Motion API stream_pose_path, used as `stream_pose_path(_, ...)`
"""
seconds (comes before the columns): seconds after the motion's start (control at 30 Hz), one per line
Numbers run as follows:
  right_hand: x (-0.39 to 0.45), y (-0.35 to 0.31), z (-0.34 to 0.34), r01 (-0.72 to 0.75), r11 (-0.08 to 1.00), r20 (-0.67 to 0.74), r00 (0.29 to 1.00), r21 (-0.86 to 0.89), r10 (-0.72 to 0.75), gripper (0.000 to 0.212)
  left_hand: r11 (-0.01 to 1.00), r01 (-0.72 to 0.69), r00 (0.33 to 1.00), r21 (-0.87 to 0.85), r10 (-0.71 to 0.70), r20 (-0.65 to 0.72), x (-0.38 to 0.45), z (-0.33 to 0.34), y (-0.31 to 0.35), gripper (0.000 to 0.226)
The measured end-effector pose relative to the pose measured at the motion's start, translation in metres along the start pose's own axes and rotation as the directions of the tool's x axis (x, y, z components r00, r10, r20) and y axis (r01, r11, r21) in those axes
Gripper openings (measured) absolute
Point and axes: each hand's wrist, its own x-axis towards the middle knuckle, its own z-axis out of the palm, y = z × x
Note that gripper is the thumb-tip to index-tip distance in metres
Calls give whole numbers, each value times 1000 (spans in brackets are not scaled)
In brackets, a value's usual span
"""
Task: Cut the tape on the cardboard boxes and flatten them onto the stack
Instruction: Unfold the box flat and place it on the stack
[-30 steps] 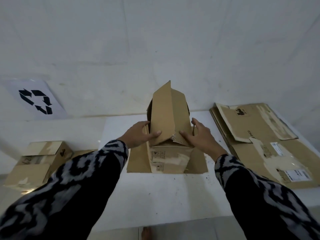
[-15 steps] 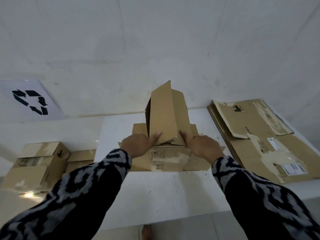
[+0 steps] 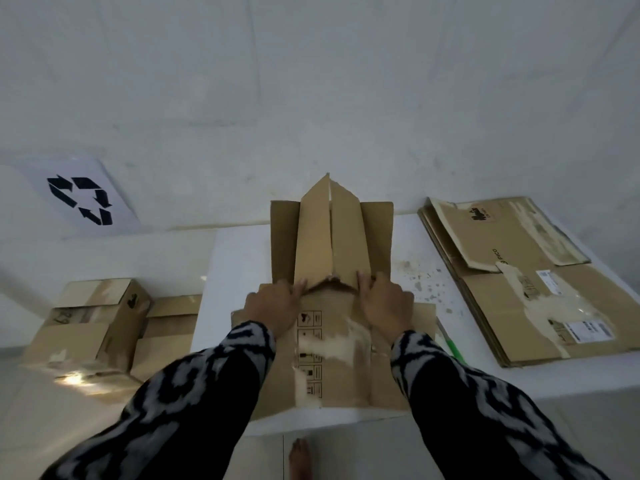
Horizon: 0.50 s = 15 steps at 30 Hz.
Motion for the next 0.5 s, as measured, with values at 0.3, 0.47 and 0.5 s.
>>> stream_pose_path(0.3, -11, 60, 54, -17, 987, 113, 993, -162, 35, 54, 996, 90, 967, 11, -90, 240, -14, 75, -41, 73)
stream_pose_path(0.47, -27, 93, 79, -273, 947, 307, 898, -171, 314, 57, 938, 344, 859, -34, -300, 415, -33, 108, -61, 73)
stream_pose_path(0.5, -30, 98, 80, -350, 924, 302, 873, -157, 382, 59, 926, 375, 856, -50, -325, 403, -35, 111, -63, 75)
